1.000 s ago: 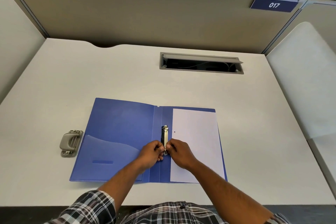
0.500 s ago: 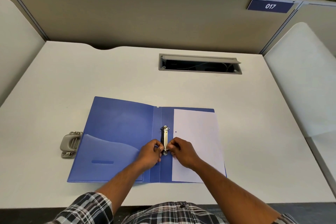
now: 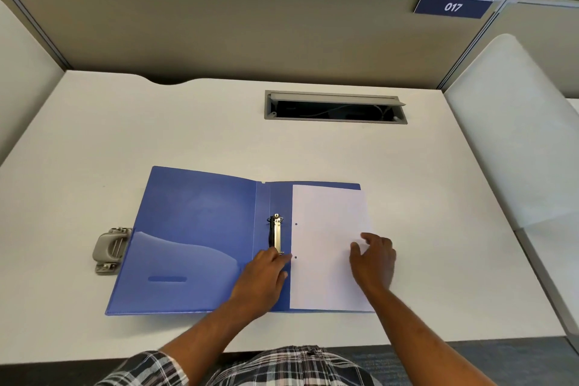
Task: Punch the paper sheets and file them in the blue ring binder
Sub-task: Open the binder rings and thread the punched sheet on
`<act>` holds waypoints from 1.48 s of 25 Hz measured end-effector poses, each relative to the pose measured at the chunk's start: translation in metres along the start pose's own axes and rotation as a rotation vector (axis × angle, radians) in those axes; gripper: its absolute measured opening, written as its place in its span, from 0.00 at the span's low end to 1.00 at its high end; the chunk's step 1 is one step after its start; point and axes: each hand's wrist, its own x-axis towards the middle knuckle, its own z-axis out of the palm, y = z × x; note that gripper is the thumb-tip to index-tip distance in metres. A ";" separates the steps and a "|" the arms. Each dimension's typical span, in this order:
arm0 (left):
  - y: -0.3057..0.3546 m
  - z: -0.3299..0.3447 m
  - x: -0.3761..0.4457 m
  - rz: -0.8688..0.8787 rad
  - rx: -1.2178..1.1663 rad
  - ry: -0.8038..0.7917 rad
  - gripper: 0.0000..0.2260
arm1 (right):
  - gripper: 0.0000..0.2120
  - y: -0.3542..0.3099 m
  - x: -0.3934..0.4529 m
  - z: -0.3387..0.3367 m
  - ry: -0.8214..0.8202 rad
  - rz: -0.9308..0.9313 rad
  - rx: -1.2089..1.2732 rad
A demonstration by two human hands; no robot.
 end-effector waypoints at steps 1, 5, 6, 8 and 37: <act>0.000 0.003 0.000 0.006 0.050 -0.026 0.20 | 0.21 0.003 0.003 -0.001 -0.019 0.077 -0.049; 0.000 0.009 -0.001 -0.015 0.139 -0.101 0.22 | 0.30 0.004 0.009 0.001 -0.102 0.166 -0.127; -0.001 0.010 -0.002 -0.012 0.149 -0.108 0.23 | 0.30 0.003 0.010 0.002 -0.109 0.178 -0.127; -0.001 0.010 -0.002 -0.003 0.163 -0.124 0.23 | 0.30 0.001 0.015 0.002 -0.114 0.241 -0.090; 0.009 -0.033 0.023 -0.303 -0.382 0.372 0.06 | 0.17 0.019 0.016 -0.048 -0.410 0.060 0.577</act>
